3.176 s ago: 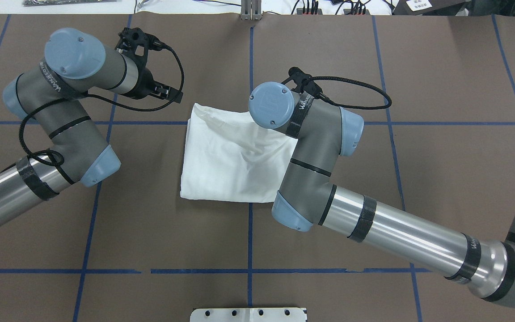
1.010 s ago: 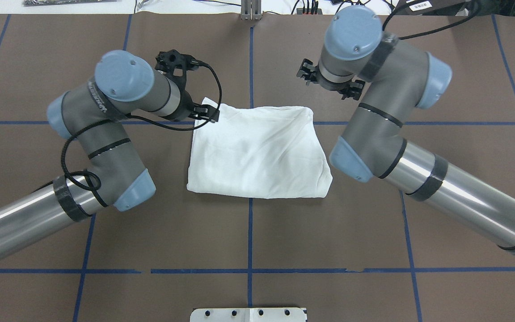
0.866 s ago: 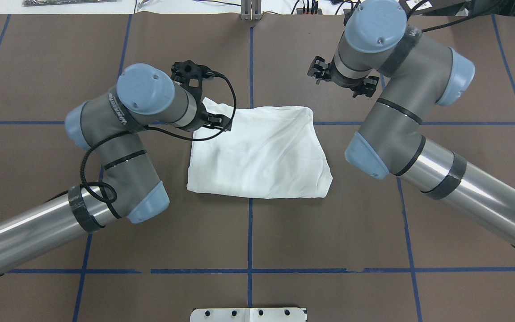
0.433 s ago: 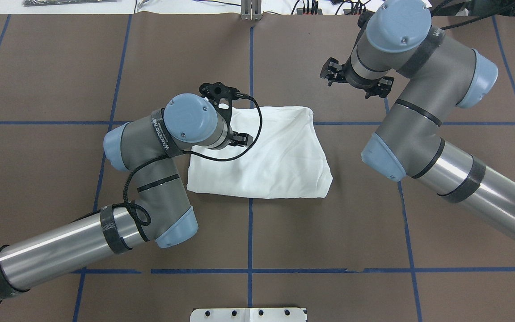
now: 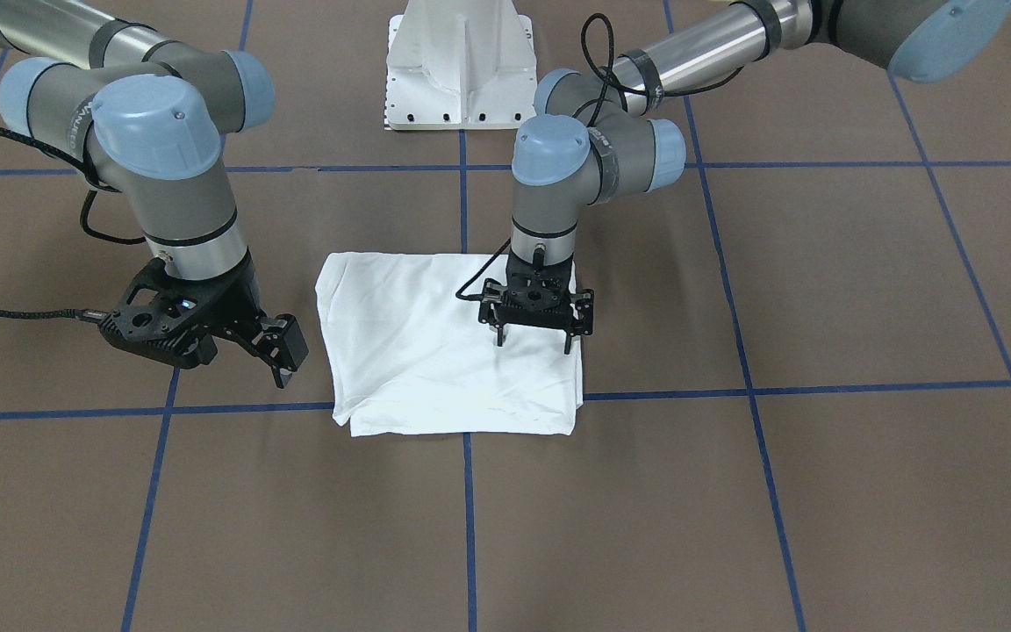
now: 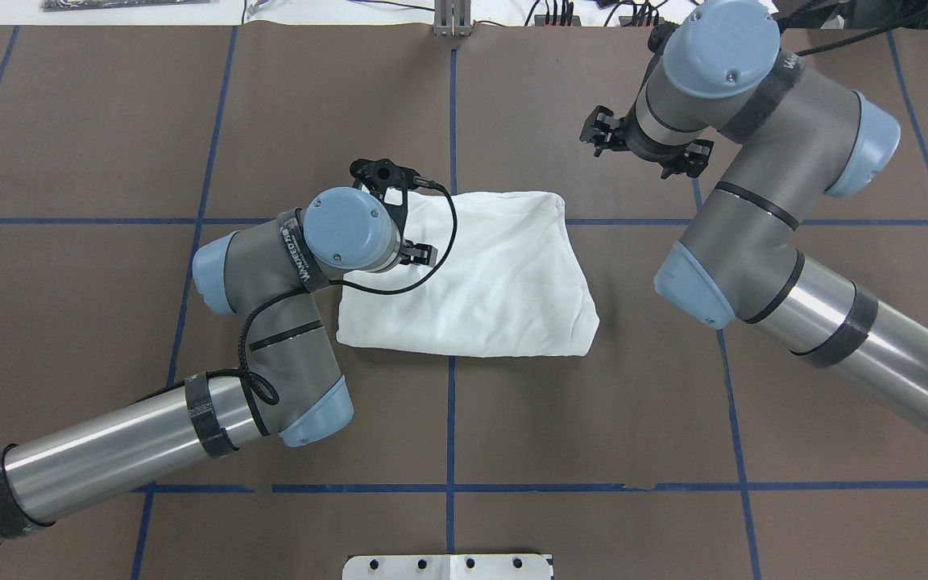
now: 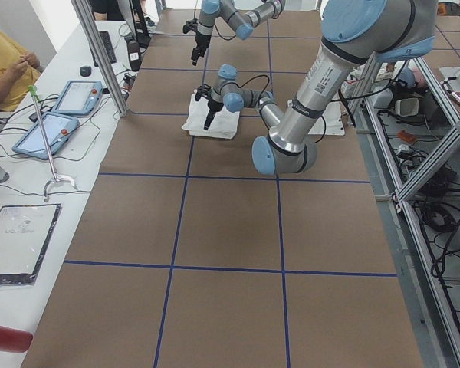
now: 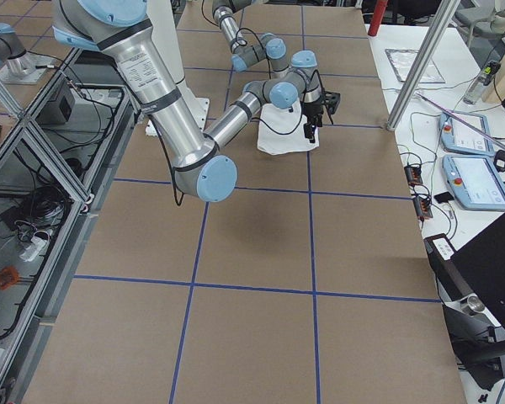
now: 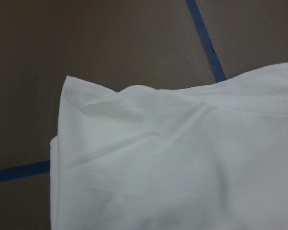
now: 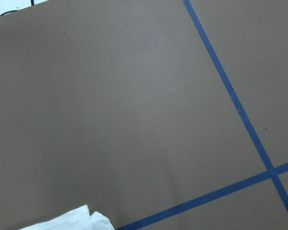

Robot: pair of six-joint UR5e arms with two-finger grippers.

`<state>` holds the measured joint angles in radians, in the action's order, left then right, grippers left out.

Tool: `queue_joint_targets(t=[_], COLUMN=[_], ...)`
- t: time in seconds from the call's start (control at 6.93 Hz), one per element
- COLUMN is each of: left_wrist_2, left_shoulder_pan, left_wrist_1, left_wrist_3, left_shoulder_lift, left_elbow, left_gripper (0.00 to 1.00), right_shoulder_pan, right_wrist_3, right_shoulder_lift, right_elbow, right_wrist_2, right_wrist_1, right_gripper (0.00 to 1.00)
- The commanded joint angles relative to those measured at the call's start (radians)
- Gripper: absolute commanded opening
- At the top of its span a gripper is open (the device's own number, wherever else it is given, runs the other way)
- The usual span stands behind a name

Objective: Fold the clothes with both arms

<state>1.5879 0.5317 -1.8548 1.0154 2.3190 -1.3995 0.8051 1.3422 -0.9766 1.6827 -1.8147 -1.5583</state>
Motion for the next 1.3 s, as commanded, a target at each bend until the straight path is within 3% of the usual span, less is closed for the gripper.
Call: queue_joint_targets(t=[0.0,0.43,0.58,0.87,1.15], left_wrist_2=[-0.019,-0.019,0.012,0.188,0.271], left_shoulder_pan=[0.077,0.16,0.18,0.267,0.373], left_wrist_1=[-0.001,-0.014,-0.014,-0.003,0.073], left_wrist_3=[-0.006,-0.126,-0.162,-0.291,-0.509], left_shoulder_lift=[-0.039,-0.109,-0.11,-0.235,-0.422], left_elbow=[0.008,-0.007,-0.063,-0.267,-0.483], left_gripper=[1.0,1.0,1.0,1.0,1.0], right_shoulder_pan=[-0.007,-0.029,-0.029,0.026,0.206], right_wrist_3=[0.005,0.012,0.008,-0.064,-0.429], right_shoulder_lift=[-0.002,-0.005,-0.005,-0.033,-0.155], right_elbow=[0.0,0.0,0.0,0.003,0.002], right_wrist_2=[0.009,0.038,0.034,-0.024,-0.166], right_wrist_1=[0.001,0.004,0.004,-0.005,0.004], right_gripper=[1.0,1.0,1.0,1.0,1.0])
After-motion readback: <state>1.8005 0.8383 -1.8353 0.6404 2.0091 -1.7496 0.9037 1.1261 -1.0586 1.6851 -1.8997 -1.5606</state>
